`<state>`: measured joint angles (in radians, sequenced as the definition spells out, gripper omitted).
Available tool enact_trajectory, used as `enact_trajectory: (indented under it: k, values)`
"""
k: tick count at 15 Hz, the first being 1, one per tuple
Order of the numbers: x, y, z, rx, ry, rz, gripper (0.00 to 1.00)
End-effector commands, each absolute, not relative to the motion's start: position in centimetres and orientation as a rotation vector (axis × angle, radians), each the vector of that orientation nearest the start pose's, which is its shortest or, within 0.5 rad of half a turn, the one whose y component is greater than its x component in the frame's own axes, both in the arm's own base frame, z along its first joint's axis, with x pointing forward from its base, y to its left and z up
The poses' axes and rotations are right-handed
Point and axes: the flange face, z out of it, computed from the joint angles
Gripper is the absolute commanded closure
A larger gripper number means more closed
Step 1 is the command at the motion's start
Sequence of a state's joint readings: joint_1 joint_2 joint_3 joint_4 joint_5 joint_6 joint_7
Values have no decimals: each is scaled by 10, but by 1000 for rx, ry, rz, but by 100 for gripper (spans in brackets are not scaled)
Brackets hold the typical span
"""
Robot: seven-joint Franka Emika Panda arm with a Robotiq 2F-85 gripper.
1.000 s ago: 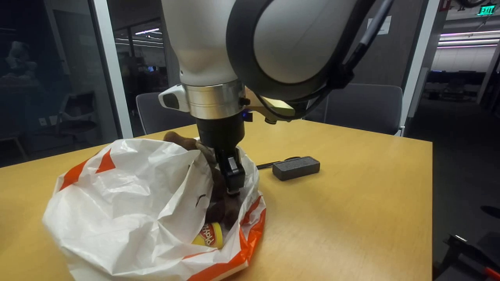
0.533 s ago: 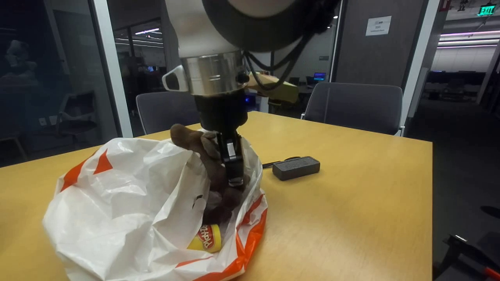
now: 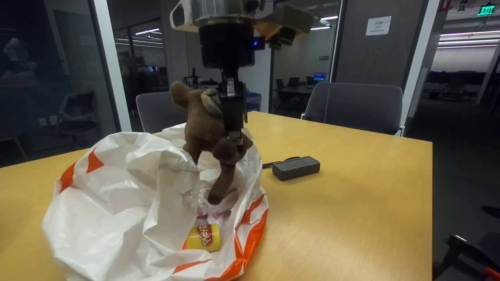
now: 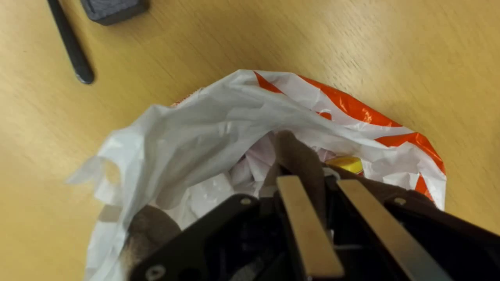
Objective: Remove the toy moose and yellow container from the plastic bag and put them on the table
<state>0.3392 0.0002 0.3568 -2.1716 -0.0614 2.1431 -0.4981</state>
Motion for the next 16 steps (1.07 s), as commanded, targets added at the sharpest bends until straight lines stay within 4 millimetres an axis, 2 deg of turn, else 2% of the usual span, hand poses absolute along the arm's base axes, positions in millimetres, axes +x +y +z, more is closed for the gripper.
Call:
enact_trajectory:
  k: [1,5,8,10,15,16]
  values:
    - [401,317,442,-2764,-1817,-179,82]
    - [397,283,484,-2972,-1652,-342,82]
    - [399,241,495,-3152,-1469,-366,81]
    - [404,205,491,-3264,-1333,-352,81]
    - [428,105,457,-3528,-992,-371,82]
    - [433,92,447,-3545,-909,-337,64]
